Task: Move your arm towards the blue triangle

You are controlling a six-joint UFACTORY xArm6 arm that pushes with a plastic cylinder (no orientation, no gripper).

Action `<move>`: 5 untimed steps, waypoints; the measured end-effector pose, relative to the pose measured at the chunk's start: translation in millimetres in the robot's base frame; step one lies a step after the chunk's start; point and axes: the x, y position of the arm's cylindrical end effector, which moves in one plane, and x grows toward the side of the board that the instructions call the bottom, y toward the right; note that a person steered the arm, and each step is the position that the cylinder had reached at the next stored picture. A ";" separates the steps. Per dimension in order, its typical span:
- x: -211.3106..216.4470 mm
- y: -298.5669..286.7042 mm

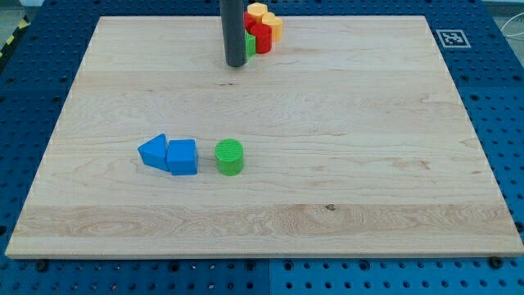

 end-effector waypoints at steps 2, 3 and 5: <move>-2.6 0.0; -2.6 0.0; 14.8 -70.0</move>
